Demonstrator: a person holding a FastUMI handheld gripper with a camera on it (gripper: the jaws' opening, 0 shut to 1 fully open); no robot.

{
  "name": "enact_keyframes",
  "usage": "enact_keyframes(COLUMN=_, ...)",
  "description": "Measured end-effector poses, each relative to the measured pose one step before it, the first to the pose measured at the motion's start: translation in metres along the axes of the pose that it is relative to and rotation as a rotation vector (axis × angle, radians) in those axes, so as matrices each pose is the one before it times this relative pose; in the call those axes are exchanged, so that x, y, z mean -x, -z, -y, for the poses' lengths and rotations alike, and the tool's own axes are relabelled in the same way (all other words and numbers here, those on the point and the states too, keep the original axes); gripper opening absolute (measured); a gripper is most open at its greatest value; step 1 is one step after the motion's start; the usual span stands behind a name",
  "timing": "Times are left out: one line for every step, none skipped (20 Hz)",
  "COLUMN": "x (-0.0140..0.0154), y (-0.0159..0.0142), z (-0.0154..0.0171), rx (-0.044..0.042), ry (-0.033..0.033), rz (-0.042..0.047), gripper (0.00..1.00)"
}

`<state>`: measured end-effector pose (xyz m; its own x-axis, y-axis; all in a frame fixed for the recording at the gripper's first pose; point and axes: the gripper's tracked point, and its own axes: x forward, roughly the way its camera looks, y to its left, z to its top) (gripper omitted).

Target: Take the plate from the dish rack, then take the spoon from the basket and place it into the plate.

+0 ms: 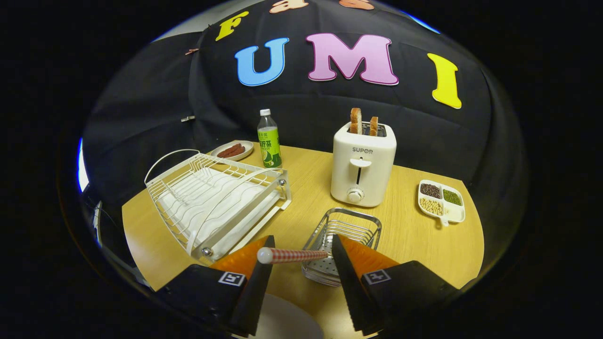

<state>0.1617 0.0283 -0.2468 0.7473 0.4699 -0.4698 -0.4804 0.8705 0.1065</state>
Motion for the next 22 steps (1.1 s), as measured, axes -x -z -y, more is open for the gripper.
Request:
enact_keyframes(x=-0.00020, y=-0.00390, z=0.00063, rx=0.00768, ry=0.00652, rz=0.01051, gripper=0.63)
enact_keyframes(x=-0.00202, y=-0.00279, z=0.00041, rx=0.00861, ry=0.00821, rz=0.00836, gripper=0.60)
enact_keyframes(x=0.00221, y=-0.00077, z=0.00114, rx=0.00182, ry=0.00809, rz=0.00265, gripper=0.55)
enact_keyframes(x=0.00040, y=0.00109, z=0.00042, rx=-0.00867, ry=0.00068, rz=-0.00590, gripper=0.52)
enact_keyframes(x=0.00080, y=0.00174, z=0.00049, rx=-0.01009, ry=0.00040, rz=-0.00945, gripper=0.51)
enact_keyframes(x=0.00283, y=-0.00144, z=0.00274, rx=-0.00015, ry=0.01215, rz=-0.00179, gripper=0.51)
enact_keyframes(x=0.00128, y=-0.00326, z=0.00336, rx=-0.00522, ry=0.00326, rz=0.00517, gripper=0.48)
enact_keyframes(x=0.00248, y=-0.00498, z=0.00187, rx=-0.00389, ry=0.00825, rz=0.01424, gripper=0.44)
enact_keyframes(x=0.00346, y=-0.00211, z=0.00183, rx=-0.00518, ry=0.00813, rz=0.00519, gripper=0.41)
enact_keyframes(x=0.00244, y=-0.00351, z=0.00516, rx=0.00147, ry=0.02184, rz=0.01068, gripper=0.33)
enact_keyframes(x=0.00101, y=-0.00173, z=0.00985, rx=0.00673, ry=0.03204, rz=0.01067, gripper=0.26)
enact_keyframes(x=0.00285, y=-0.00101, z=0.00355, rx=-0.00541, ry=0.00433, rz=0.00320, gripper=0.22)
enact_keyframes(x=-0.00046, y=0.00278, z=-0.00231, rx=-0.01260, ry=-0.01041, rz=-0.01331, gripper=0.16)
enact_keyframes(x=0.00436, y=-0.00015, z=0.00229, rx=-0.00035, ry=0.00666, rz=-0.00313, gripper=0.16)
enact_keyframes(x=0.00119, y=-0.00271, z=0.00124, rx=-0.00500, ry=-0.00675, rz=0.00294, gripper=0.14)
enact_keyframes(x=0.00258, y=-0.00340, z=-0.00070, rx=-0.00023, ry=-0.00512, rz=0.00608, gripper=0.14)
enact_keyframes(x=0.00412, y=-0.00377, z=0.00090, rx=0.00581, ry=-0.00097, rz=0.00823, gripper=0.14)
enact_keyframes(x=0.00503, y=-0.00616, z=-0.00128, rx=0.00438, ry=-0.00810, rz=0.01307, gripper=0.14)
enact_keyframes(x=0.00564, y=-0.00749, z=-0.00193, rx=0.00419, ry=-0.00825, rz=0.01616, gripper=0.14)
enact_keyframes(x=0.00621, y=-0.01000, z=-0.00125, rx=0.00534, ry=-0.00755, rz=0.02015, gripper=0.14)
enact_keyframes(x=0.00500, y=-0.00784, z=-0.00103, rx=0.00167, ry=-0.00510, rz=0.01575, gripper=0.14)
enact_keyframes(x=0.00633, y=-0.00788, z=-0.00086, rx=0.00271, ry=-0.00975, rz=0.01414, gripper=0.14)
